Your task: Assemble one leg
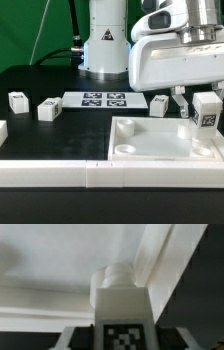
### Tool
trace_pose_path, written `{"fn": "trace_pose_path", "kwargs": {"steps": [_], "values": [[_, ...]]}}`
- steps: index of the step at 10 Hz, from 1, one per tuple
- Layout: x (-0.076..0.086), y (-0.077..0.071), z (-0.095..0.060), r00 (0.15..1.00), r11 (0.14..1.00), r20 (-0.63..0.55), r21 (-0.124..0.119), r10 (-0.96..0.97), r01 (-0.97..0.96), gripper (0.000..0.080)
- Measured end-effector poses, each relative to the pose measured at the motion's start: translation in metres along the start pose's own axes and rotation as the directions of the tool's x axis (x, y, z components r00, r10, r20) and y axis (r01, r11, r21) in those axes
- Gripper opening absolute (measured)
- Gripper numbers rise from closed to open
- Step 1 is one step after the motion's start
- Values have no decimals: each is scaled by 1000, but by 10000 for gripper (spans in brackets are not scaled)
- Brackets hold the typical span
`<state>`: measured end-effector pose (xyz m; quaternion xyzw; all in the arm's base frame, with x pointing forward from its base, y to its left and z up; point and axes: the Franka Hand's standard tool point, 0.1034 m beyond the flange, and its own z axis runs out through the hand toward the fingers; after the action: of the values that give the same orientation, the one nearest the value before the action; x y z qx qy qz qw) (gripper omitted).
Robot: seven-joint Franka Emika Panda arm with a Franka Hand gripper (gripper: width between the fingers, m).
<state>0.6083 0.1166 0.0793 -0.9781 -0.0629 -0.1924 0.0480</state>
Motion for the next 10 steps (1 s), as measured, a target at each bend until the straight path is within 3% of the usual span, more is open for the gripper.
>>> {"fn": "trace_pose_path", "kwargs": {"steps": [5, 10], "values": [[7, 1, -9, 1000, 1000, 6, 3, -2, 2, 290], [12, 5, 1, 1000, 1000, 2, 2, -1, 1, 290]]}}
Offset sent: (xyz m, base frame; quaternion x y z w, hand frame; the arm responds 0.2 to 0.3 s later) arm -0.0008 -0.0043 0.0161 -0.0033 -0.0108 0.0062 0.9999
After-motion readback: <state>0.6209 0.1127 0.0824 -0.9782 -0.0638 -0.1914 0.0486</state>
